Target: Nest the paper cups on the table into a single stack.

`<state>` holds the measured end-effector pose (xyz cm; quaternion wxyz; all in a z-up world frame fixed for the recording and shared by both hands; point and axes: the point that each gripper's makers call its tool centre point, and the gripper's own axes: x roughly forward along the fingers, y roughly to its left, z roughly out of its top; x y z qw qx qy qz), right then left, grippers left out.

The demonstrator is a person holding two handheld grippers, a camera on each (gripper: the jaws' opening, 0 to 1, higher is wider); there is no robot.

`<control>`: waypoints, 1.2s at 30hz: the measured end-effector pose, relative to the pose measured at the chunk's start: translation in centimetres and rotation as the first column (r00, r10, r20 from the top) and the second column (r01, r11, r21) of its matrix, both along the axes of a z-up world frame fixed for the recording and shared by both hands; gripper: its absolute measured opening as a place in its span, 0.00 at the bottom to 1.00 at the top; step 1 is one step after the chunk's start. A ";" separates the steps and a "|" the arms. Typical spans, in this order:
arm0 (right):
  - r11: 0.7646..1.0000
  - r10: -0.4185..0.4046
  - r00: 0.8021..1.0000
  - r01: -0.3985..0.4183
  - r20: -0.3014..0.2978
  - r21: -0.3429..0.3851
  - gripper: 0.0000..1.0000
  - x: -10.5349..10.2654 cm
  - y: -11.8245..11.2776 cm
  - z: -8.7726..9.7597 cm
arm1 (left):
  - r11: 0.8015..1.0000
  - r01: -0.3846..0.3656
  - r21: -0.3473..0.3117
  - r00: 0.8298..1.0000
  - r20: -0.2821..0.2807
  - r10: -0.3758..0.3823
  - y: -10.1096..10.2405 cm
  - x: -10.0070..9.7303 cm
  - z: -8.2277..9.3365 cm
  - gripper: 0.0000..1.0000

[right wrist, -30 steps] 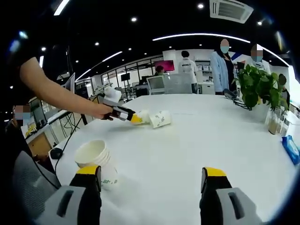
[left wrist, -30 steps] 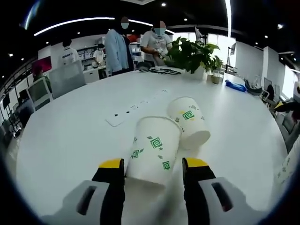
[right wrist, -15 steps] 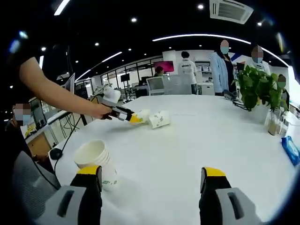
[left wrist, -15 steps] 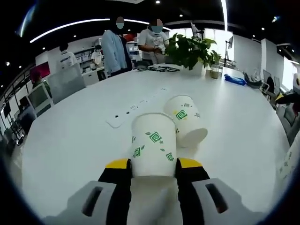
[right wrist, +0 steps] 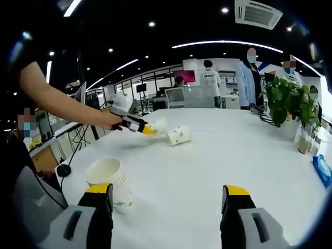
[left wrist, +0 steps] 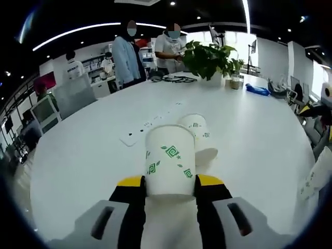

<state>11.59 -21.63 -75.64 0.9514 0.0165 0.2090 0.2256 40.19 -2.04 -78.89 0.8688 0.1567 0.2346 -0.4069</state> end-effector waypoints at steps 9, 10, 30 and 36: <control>1.000 0.014 1.000 -0.014 0.011 0.008 0.85 0.1 0.3 0.5 | 1.000 -0.013 -0.017 1.000 0.011 0.013 0.9 -2.2 1.0 0.36; 1.000 0.014 1.000 -0.014 0.012 0.010 0.85 0.1 0.3 0.5 | 1.000 -0.014 -0.018 1.000 0.015 0.014 0.9 -2.4 1.2 0.36; 0.995 0.097 0.995 -0.098 0.034 0.000 0.84 -0.4 2.3 1.2 | 0.999 -0.014 -0.045 0.997 0.074 0.017 1.3 -8.5 6.1 0.36; 0.995 0.096 0.994 -0.097 0.048 0.018 0.83 -0.4 2.4 2.1 | 0.998 0.008 -0.058 0.996 0.084 -0.003 0.8 -10.2 6.9 0.36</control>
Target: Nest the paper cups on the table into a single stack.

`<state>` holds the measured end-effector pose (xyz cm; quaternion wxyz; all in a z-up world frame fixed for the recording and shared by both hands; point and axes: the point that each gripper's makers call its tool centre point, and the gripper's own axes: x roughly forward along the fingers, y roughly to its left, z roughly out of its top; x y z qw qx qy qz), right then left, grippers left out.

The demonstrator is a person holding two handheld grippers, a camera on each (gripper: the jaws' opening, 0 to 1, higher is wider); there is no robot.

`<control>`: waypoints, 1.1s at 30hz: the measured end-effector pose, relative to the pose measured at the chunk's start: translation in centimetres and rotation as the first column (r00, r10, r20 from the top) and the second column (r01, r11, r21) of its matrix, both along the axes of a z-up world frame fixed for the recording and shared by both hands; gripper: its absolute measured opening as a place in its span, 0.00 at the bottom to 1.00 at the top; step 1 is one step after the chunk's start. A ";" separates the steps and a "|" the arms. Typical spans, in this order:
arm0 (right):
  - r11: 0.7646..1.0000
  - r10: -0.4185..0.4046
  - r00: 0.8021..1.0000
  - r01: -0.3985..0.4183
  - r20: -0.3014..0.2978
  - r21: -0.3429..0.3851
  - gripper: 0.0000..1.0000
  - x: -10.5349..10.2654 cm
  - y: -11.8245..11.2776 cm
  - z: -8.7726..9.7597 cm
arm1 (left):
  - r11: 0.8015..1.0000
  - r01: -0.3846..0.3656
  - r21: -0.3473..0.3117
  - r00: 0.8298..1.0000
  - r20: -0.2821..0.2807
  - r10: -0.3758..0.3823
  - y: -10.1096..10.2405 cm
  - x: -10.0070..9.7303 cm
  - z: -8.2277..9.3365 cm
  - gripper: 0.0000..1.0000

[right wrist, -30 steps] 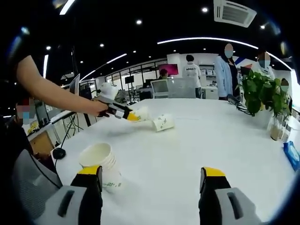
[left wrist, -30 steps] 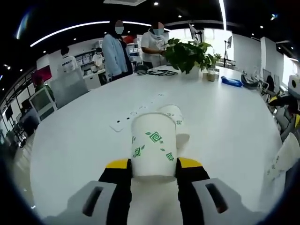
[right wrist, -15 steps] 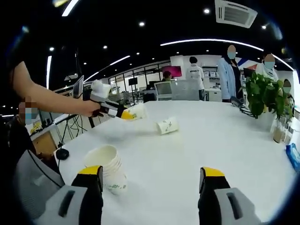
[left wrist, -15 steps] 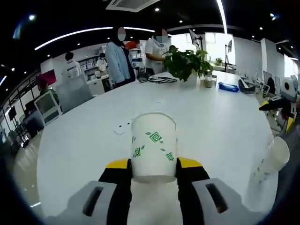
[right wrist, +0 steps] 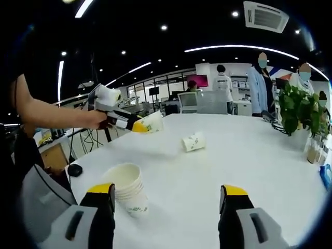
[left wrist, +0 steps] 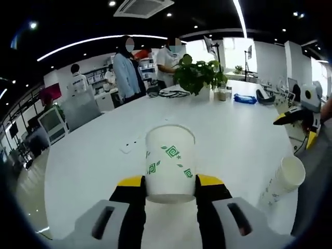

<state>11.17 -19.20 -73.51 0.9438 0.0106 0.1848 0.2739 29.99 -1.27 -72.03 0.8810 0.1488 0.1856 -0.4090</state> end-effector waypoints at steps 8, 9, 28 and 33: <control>0.999 0.015 1.000 -0.015 0.003 0.038 0.78 0.0 0.7 1.6 | 0.999 0.044 0.009 0.999 0.015 -0.045 -0.7 -2.6 1.1 0.36; 0.999 0.018 1.000 -0.019 0.006 0.044 0.78 0.1 0.8 1.9 | 0.999 0.048 0.007 0.999 0.015 -0.048 -0.8 -2.8 1.2 0.36; 0.976 0.119 0.991 -0.129 0.064 0.175 0.65 1.4 3.8 7.1 | 0.992 0.126 -0.007 0.992 0.031 -0.126 -2.6 -9.7 3.5 0.36; 0.970 0.154 0.985 -0.166 0.082 0.179 0.55 1.1 4.5 7.8 | 0.985 0.169 -0.022 0.985 0.038 -0.168 -4.0 -12.0 4.4 0.36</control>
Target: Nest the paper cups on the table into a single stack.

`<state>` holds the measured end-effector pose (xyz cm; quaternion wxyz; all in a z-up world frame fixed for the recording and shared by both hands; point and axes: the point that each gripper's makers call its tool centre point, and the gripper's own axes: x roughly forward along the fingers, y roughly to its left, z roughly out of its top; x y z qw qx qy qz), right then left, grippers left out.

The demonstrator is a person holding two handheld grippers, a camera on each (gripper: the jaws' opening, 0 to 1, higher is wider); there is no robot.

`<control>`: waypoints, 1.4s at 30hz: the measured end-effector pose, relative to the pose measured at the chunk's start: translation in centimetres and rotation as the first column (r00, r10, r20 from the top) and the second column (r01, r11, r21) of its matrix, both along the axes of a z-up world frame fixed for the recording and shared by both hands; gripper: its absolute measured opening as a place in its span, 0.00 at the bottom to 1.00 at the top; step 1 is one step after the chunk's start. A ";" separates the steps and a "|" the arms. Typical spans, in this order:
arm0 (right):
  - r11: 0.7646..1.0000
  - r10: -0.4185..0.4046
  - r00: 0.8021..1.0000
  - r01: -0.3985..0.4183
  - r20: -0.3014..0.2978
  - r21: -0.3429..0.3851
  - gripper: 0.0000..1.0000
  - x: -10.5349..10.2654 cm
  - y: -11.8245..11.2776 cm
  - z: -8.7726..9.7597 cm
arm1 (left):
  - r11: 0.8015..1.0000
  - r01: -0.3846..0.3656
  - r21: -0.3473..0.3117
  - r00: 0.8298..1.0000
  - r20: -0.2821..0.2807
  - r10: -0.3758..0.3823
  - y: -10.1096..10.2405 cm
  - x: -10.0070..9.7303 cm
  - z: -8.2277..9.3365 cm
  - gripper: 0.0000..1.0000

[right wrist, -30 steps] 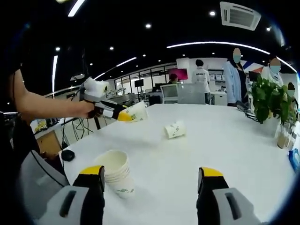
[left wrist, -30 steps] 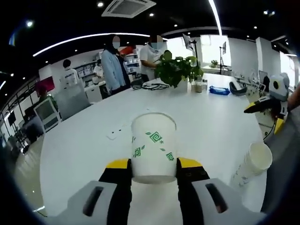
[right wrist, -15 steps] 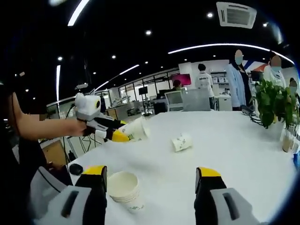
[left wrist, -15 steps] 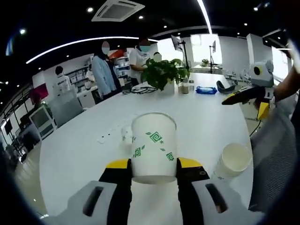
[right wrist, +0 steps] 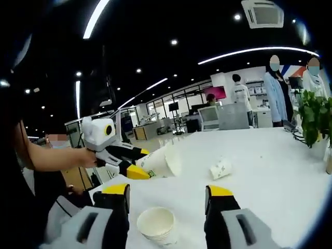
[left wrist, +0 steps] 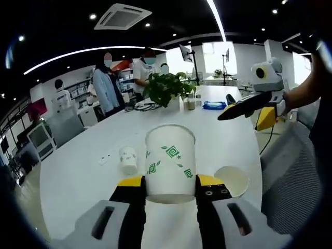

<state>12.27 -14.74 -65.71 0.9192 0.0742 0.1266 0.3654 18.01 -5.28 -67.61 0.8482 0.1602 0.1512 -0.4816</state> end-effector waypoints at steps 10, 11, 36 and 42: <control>0.997 0.057 0.998 -0.057 0.006 0.044 0.41 -0.2 1.3 1.2 | 0.994 0.105 -0.010 0.994 -0.010 -0.105 -2.2 -3.8 0.3 0.36; 0.997 0.063 0.998 -0.063 0.006 0.045 0.39 -0.2 1.5 1.3 | 0.994 0.112 -0.011 0.994 -0.011 -0.112 -2.4 -4.0 0.3 0.36; 0.973 0.201 0.978 -0.192 -0.064 0.129 0.09 -1.8 3.7 1.7 | 0.964 0.266 -0.001 0.964 -0.019 -0.266 -4.0 -7.1 -0.2 0.36; 0.972 0.207 0.976 -0.199 -0.062 0.126 0.01 -2.0 3.7 1.9 | 0.962 0.272 0.003 0.962 -0.026 -0.272 -4.2 -7.3 -0.6 0.36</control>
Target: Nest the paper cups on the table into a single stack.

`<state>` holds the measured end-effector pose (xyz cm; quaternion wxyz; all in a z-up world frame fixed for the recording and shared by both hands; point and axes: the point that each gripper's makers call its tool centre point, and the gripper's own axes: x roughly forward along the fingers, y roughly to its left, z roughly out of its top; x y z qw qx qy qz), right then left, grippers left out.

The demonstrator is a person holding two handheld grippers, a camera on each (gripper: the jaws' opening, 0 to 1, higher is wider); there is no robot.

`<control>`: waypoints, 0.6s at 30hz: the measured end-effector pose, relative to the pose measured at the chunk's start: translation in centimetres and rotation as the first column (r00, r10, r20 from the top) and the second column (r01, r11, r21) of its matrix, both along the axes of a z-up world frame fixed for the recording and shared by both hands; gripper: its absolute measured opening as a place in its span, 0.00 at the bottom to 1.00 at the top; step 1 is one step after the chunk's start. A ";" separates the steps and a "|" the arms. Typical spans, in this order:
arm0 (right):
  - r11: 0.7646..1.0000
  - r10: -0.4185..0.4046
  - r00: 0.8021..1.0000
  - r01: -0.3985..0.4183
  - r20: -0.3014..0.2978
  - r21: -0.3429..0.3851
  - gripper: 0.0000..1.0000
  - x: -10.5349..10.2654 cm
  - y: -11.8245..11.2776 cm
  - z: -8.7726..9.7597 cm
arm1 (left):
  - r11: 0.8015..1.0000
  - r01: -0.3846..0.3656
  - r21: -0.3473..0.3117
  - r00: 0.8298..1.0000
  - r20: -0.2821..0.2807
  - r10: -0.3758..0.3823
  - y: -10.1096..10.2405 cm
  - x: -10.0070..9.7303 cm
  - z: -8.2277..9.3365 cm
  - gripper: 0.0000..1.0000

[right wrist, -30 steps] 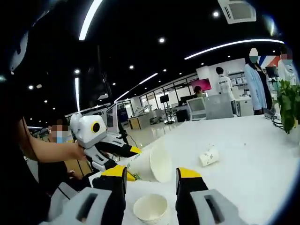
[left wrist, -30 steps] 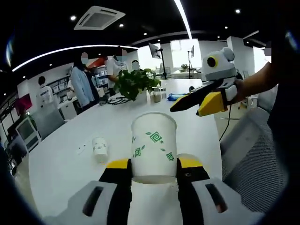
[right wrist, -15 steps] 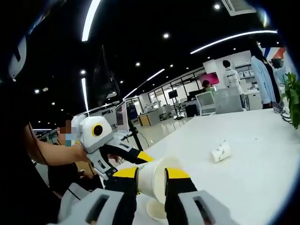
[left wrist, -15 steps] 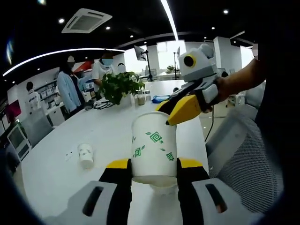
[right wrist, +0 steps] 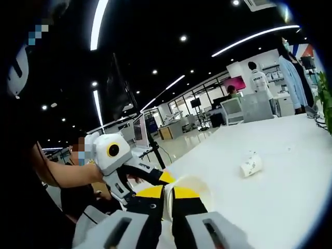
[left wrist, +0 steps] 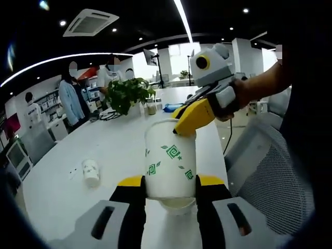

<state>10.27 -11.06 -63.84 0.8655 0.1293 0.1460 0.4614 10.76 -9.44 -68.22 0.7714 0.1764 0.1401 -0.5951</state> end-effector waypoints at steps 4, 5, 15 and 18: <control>1.000 0.012 1.000 -0.012 0.007 -0.004 0.00 -0.2 0.1 0.1 | 1.000 0.003 0.011 1.000 -0.001 -0.003 -0.1 -0.1 -0.2 0.36; 1.000 0.018 1.000 -0.018 0.010 -0.003 0.00 -0.3 0.2 0.2 | 1.000 0.003 0.015 1.000 -0.007 -0.003 -0.2 -0.2 -0.2 0.36; 0.997 0.061 0.997 -0.060 0.037 -0.047 0.00 -1.0 0.9 0.4 | 1.000 -0.007 0.008 0.999 -0.032 0.007 -0.1 -0.4 -0.4 0.48; 0.996 0.065 0.997 -0.062 0.044 -0.063 0.00 -1.1 0.9 0.4 | 1.000 -0.020 0.007 0.999 -0.049 0.021 0.3 -0.5 -0.7 0.49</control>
